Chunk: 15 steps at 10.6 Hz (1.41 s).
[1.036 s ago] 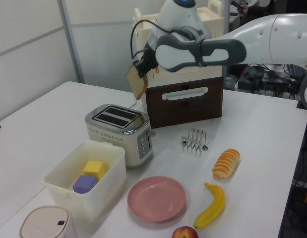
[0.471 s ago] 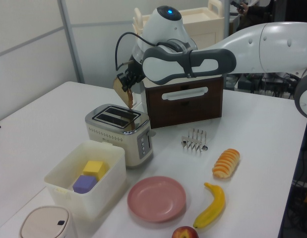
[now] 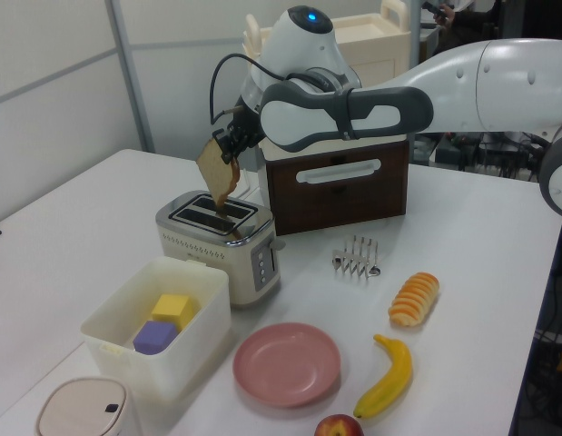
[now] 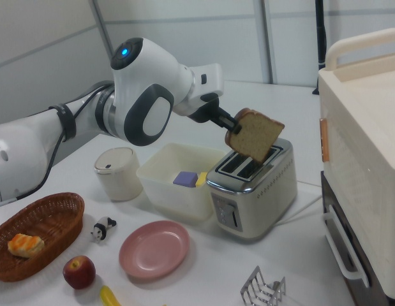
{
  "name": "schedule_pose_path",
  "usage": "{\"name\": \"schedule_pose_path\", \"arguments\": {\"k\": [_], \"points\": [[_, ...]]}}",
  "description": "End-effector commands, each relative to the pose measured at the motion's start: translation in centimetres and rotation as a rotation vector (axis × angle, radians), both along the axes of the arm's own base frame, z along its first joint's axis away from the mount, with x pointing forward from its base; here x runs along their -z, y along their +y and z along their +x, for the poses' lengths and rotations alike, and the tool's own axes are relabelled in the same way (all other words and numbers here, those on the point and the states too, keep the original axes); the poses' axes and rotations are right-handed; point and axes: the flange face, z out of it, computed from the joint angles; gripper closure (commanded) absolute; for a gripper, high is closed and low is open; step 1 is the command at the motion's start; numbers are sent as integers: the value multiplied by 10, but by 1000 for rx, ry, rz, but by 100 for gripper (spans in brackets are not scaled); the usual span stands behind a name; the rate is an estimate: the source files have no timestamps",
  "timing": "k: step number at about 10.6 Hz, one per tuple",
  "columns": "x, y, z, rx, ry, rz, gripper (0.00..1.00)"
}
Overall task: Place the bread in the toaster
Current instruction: 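Lower the bread slice into the toaster slot and open the gripper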
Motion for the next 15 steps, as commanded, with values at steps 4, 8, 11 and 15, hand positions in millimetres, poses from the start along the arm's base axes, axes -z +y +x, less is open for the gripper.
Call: {"name": "schedule_pose_path", "arguments": {"k": [4,8,11,15], "points": [[53,25,-13,-173,277,-45,100],[59,4,-18,-155,322,59,94],[43,-18,-9,-48,166,154,0],[24,-28,-9,39,114,189,0]]}}
